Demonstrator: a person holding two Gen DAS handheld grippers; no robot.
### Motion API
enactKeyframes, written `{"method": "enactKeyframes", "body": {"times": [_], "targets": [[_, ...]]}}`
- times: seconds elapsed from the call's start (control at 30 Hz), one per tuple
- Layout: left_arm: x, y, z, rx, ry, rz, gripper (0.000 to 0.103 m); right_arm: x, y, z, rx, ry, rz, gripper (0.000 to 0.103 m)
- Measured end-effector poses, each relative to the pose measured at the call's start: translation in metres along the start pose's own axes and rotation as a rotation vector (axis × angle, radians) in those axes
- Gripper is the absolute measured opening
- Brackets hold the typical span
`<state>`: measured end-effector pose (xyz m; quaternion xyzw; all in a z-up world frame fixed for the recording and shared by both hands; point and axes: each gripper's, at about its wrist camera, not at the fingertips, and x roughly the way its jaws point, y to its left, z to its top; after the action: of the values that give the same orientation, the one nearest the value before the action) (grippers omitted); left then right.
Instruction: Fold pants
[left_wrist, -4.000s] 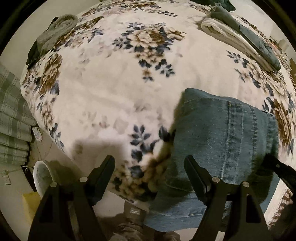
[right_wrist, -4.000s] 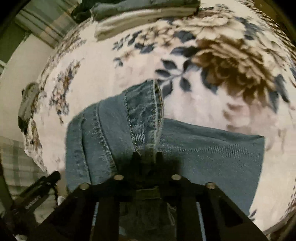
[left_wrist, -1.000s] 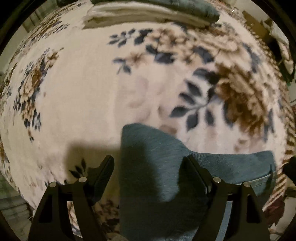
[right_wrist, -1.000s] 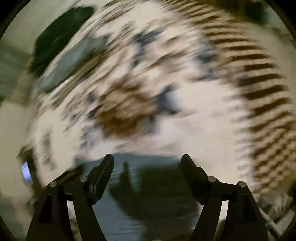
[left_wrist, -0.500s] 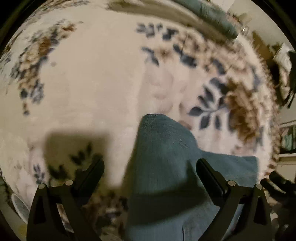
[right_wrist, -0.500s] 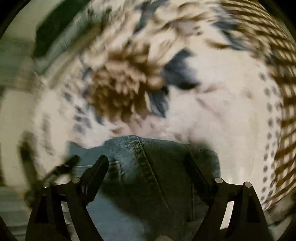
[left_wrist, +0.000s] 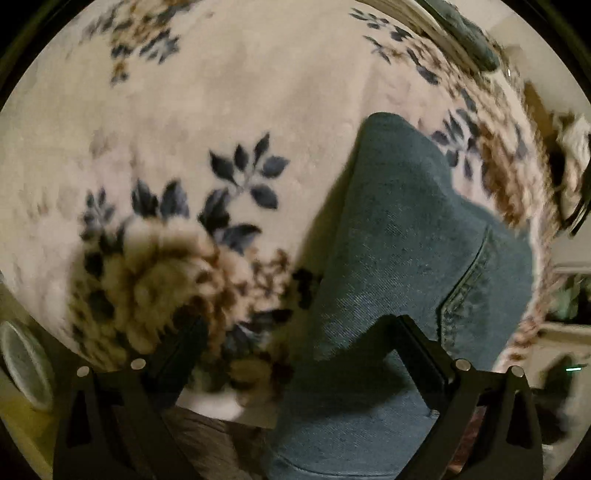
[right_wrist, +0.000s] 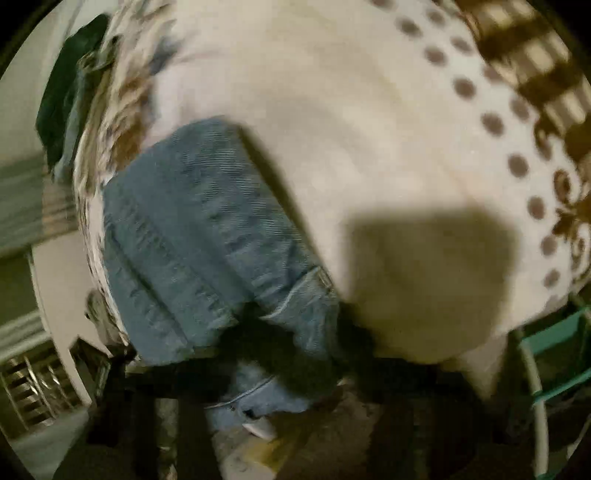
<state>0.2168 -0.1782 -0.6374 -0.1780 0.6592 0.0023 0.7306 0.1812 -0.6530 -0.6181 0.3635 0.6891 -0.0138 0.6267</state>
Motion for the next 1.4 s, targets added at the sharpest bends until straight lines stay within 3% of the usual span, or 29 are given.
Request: {"method": "enactKeyframes", "body": {"times": [0.07, 0.1, 0.13, 0.23, 0.3, 0.37, 0.4, 0.43, 0.5, 0.53, 0.67, 0.8, 0.83, 0.87, 1.07, 1.13, 1.17, 1.23, 1.3, 1.37, 1.4], "targets": [[0.002, -0.005, 0.001, 0.038, -0.007, 0.037, 0.103, -0.022, 0.011, -0.01, -0.025, -0.054, -0.041, 0.008], [0.004, -0.008, 0.002, 0.055, -0.01, 0.051, 0.103, -0.033, 0.011, -0.014, -0.031, -0.092, -0.101, 0.008], [0.005, -0.01, 0.002, 0.072, -0.009, 0.055, 0.103, -0.036, 0.006, -0.015, -0.026, -0.094, -0.099, 0.008], [0.007, -0.017, 0.005, 0.072, 0.003, 0.062, 0.103, -0.017, -0.017, -0.01, 0.047, -0.004, -0.076, 0.008], [0.006, -0.019, 0.007, 0.073, 0.007, 0.065, 0.103, -0.017, -0.01, -0.005, 0.002, 0.006, -0.076, 0.01], [0.002, -0.019, 0.01, 0.064, 0.021, 0.058, 0.103, -0.016, 0.005, 0.001, -0.047, -0.001, -0.092, 0.018], [-0.001, -0.017, 0.011, 0.055, 0.02, 0.049, 0.103, -0.022, 0.01, 0.004, -0.054, -0.019, -0.073, 0.035], [-0.005, -0.016, 0.012, 0.05, 0.017, 0.042, 0.103, -0.031, 0.012, 0.01, -0.055, -0.044, -0.042, 0.063], [-0.014, -0.015, 0.017, 0.039, -0.001, 0.021, 0.103, -0.041, 0.016, 0.023, -0.055, -0.089, 0.05, 0.094], [-0.017, -0.015, 0.02, 0.035, -0.013, 0.009, 0.103, -0.04, 0.016, 0.03, -0.052, -0.095, 0.076, 0.096], [-0.022, -0.031, 0.046, 0.034, -0.061, -0.028, 0.103, 0.003, 0.013, 0.087, 0.053, -0.021, 0.234, 0.096], [-0.014, -0.054, 0.071, 0.084, -0.079, -0.04, 0.103, 0.043, 0.021, 0.116, 0.112, 0.061, 0.369, 0.092], [-0.011, -0.061, 0.072, 0.101, -0.079, -0.033, 0.103, 0.045, 0.03, 0.118, 0.097, 0.05, 0.384, 0.071], [-0.008, -0.063, 0.074, 0.121, -0.079, -0.024, 0.103, 0.045, 0.036, 0.119, 0.078, 0.045, 0.376, 0.059], [0.016, -0.066, 0.069, 0.173, -0.043, 0.067, 0.103, -0.009, 0.09, 0.087, -0.107, -0.246, 0.192, 0.025], [0.019, -0.06, 0.068, 0.149, -0.036, 0.024, 0.103, -0.023, 0.097, 0.074, -0.17, -0.345, 0.118, 0.024], [0.021, -0.059, 0.068, 0.143, -0.03, 0.019, 0.103, -0.023, 0.093, 0.075, -0.171, -0.342, 0.103, 0.024], [0.024, -0.061, 0.068, 0.155, -0.027, 0.01, 0.103, -0.004, 0.065, 0.085, -0.093, -0.284, 0.065, 0.024], [0.027, -0.063, 0.068, 0.17, -0.025, 0.018, 0.103, 0.007, 0.039, 0.094, -0.044, -0.228, 0.086, 0.025], [0.025, -0.062, 0.069, 0.167, -0.019, 0.023, 0.103, 0.013, 0.035, 0.102, 0.005, -0.193, 0.13, 0.03], [0.024, -0.062, 0.069, 0.157, -0.016, 0.009, 0.103, 0.01, 0.034, 0.104, 0.025, -0.164, 0.16, 0.039]]}}
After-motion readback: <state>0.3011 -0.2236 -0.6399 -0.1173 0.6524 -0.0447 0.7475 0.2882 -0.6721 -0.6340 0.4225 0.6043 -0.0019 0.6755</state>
